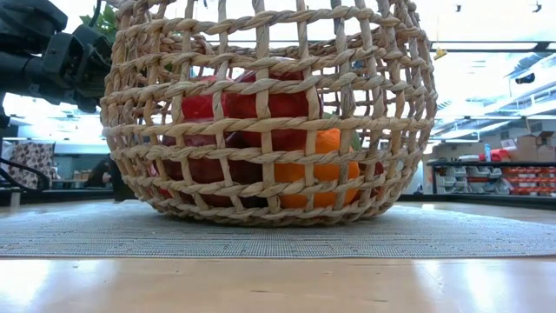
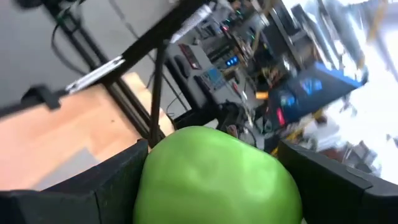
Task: Build produce basket
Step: Put the green apple into the basket
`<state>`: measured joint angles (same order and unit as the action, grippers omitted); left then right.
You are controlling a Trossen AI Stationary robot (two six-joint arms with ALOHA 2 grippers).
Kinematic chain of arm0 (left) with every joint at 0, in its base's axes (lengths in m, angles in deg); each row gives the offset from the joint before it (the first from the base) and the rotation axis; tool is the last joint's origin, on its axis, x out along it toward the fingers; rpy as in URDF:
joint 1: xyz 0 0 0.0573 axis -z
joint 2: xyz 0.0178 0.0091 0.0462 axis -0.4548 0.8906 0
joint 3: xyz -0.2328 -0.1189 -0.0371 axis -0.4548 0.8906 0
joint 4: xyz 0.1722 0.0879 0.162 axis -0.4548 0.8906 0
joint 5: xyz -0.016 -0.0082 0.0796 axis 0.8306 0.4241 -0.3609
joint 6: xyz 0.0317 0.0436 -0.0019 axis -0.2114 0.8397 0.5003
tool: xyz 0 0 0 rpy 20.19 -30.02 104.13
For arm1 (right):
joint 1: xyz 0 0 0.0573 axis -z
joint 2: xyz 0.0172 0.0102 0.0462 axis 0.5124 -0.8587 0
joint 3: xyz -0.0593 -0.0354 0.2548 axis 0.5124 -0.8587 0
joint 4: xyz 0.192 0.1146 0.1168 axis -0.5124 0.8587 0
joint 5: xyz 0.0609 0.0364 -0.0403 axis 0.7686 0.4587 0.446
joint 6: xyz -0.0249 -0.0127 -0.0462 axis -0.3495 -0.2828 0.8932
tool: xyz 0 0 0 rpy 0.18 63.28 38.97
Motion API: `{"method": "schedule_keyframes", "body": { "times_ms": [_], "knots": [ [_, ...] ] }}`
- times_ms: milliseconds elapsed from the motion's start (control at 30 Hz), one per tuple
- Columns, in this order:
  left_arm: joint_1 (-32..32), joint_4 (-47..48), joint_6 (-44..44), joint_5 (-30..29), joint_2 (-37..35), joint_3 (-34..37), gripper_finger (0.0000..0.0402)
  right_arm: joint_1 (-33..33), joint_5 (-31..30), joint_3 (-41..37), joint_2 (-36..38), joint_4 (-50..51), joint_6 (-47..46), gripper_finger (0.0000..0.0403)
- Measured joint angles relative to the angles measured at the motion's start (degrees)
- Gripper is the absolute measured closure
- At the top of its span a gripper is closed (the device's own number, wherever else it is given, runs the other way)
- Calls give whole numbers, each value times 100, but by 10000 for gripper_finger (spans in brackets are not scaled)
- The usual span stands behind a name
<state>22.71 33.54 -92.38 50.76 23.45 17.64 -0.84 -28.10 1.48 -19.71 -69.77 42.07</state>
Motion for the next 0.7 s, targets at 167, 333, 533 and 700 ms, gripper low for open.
{"method": "schedule_keyframes", "body": {
  "times_ms": [167,333,533,700],
  "knots": [
    [2,0,2,-1,0,0,19,-106,1,0,-366,3,1691,50],
    [0,-2,4,1,-1,0,19,-94,-598,0,-685,-6,3152,50],
    [2,-2,1,-2,0,0,19,-92,-1664,-2,-874,63,4214,50],
    [2,-2,0,1,1,0,19,-92,-2080,-2,-911,79,4630,50]
  ]
}}
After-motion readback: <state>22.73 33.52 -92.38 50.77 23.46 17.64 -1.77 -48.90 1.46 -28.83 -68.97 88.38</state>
